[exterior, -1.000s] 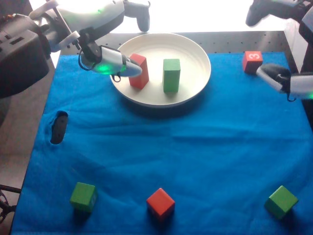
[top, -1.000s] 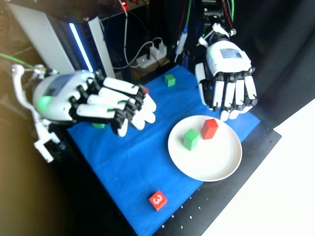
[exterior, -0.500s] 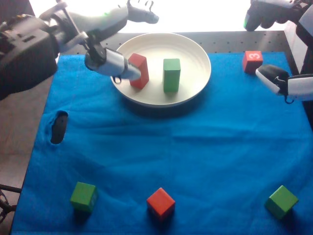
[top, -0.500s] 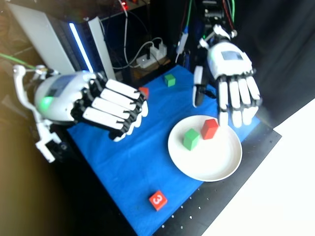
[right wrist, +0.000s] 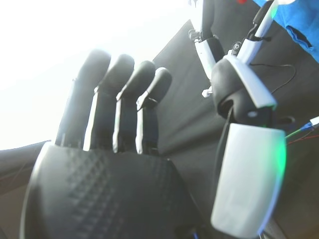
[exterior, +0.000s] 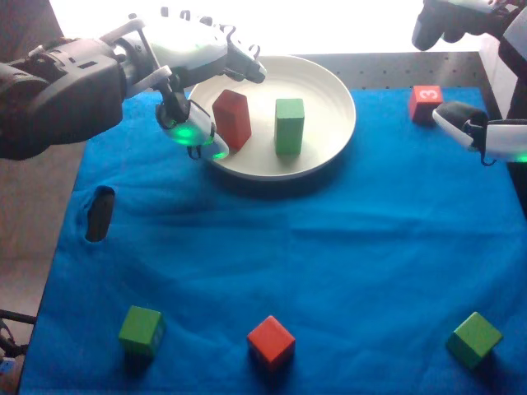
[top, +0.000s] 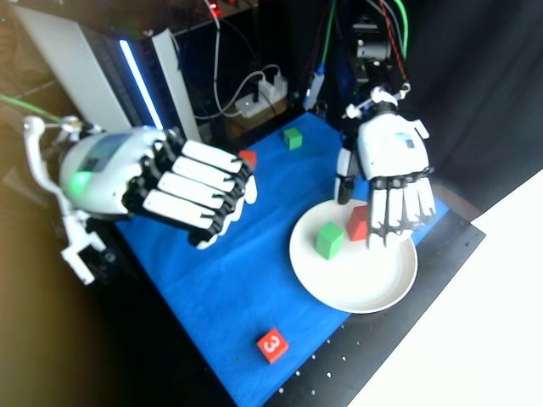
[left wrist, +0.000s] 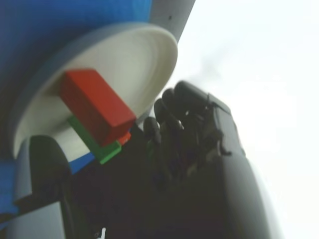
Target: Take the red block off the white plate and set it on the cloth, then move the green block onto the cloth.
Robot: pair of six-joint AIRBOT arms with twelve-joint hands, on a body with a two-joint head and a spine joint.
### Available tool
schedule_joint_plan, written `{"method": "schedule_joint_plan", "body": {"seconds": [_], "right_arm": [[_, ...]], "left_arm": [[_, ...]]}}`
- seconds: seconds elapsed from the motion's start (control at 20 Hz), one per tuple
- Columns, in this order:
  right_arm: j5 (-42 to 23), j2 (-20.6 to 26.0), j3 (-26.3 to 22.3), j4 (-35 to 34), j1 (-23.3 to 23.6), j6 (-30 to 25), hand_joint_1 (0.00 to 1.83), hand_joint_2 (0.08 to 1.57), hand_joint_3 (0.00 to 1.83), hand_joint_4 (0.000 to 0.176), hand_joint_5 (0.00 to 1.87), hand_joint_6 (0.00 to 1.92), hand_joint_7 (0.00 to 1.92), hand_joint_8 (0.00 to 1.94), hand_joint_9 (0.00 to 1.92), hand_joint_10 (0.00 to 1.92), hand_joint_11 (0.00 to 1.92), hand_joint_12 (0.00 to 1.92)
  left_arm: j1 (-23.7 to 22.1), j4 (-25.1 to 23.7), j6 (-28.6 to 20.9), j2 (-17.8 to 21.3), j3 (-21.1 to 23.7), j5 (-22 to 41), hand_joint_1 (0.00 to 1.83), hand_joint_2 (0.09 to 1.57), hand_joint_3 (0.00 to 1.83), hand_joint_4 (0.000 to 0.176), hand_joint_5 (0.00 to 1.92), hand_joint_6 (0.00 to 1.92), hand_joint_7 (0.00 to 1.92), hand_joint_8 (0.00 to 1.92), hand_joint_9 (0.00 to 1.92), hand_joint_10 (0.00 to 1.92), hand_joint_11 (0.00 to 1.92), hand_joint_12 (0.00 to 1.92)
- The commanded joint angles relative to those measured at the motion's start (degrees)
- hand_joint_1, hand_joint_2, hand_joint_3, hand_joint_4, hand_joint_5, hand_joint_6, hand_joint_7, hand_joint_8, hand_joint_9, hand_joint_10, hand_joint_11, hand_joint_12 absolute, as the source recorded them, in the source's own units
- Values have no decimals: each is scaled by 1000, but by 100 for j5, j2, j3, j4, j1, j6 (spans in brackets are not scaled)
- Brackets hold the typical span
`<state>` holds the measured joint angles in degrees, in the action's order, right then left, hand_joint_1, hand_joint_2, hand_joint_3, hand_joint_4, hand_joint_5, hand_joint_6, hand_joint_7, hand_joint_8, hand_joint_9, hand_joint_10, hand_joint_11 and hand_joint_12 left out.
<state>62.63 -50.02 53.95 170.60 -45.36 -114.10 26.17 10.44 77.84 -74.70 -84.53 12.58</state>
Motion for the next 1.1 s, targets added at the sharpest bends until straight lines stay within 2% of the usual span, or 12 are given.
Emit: {"method": "schedule_joint_plan", "body": {"seconds": [0.0, 0.15, 0.35, 0.4, 0.45, 0.5, 0.55, 0.6, 0.65, 0.75, 0.9, 1.05], "right_arm": [[691, -2, 28, 197, 85, 9, 1123, 764, 551, 0, 484, 1193, 481, 1408, 485, 1598, 568, 1863], [691, -1, 29, 197, 85, 9, 1144, 754, 552, 0, 501, 1149, 495, 1333, 486, 1559, 492, 1863], [691, -1, 28, 197, 85, 9, 1169, 751, 535, 0, 532, 1153, 542, 1367, 479, 1607, 461, 1919], [691, 0, 28, 197, 85, 8, 1177, 752, 533, 0, 534, 1156, 544, 1373, 475, 1613, 443, 1921], [691, 0, 28, 197, 85, 8, 1158, 753, 532, 0, 543, 1162, 549, 1373, 497, 1612, 469, 1921], [691, 0, 28, 197, 85, 8, 1158, 753, 529, 0, 557, 1156, 562, 1354, 511, 1598, 480, 1921], [691, 0, 27, 197, 85, 8, 1153, 760, 526, 0, 561, 1155, 568, 1351, 508, 1606, 476, 1921], [690, -1, 26, 197, 85, 7, 1164, 757, 523, 0, 568, 1157, 573, 1354, 521, 1617, 515, 1921], [690, -1, 25, 197, 85, 7, 1172, 758, 520, 0, 565, 1158, 570, 1358, 515, 1632, 513, 1921], [690, -1, 24, 197, 85, 7, 1197, 751, 519, 0, 562, 1166, 550, 1381, 477, 1649, 484, 1921], [690, -1, 17, 197, 85, 7, 1213, 743, 534, 0, 545, 1182, 524, 1316, 444, 1577, 448, 1921], [690, -1, 7, 197, 85, 6, 1232, 729, 535, 0, 550, 1179, 528, 1342, 454, 1622, 451, 1921]], "left_arm": [[-55, 14, -1, -26, -25, 575, 1125, 929, 3, 8, 564, 38, 454, 487, 267, 1080, 74, 1670], [-24, 85, -1, -72, -95, 554, 1163, 969, 8, 0, 705, 104, 506, 640, 389, 1079, 244, 1671], [25, 133, -4, -151, -174, 532, 1216, 1051, 6, 0, 863, 185, 732, 477, 648, 945, 467, 1605], [56, 190, -4, -171, -208, 531, 1186, 1157, 0, 9, 835, 1001, 835, 1042, 740, 1070, 531, 1721], [65, 207, -4, -175, -217, 529, 1174, 1194, 3, 14, 779, 1213, 838, 1220, 780, 1191, 581, 1794], [79, 237, -5, -182, -232, 529, 1216, 1179, 0, 0, 791, 1130, 921, 1246, 911, 1348, 741, 1839], [93, 272, -6, -191, -248, 540, 1241, 1170, 0, 0, 824, 1021, 939, 1304, 966, 1467, 834, 1856], [100, 289, -8, -191, -252, 551, 1246, 1168, 0, 0, 839, 993, 934, 1328, 939, 1478, 814, 1842], [108, 321, -8, -193, -258, 573, 1339, 1169, 0, 0, 816, 1075, 880, 1213, 851, 1444, 665, 1768], [120, 372, -10, -193, -259, 639, 1356, 1178, 1, 0, 786, 1232, 851, 1159, 815, 1411, 646, 1616], [150, 409, -83, -117, -170, 840, 1346, 1205, 3, 0, 754, 1254, 797, 1270, 748, 1508, 500, 1751], [178, 409, -144, 183, 195, 1280, 1348, 1200, 1, 0, 758, 1259, 779, 1259, 792, 1469, 563, 1718]]}}
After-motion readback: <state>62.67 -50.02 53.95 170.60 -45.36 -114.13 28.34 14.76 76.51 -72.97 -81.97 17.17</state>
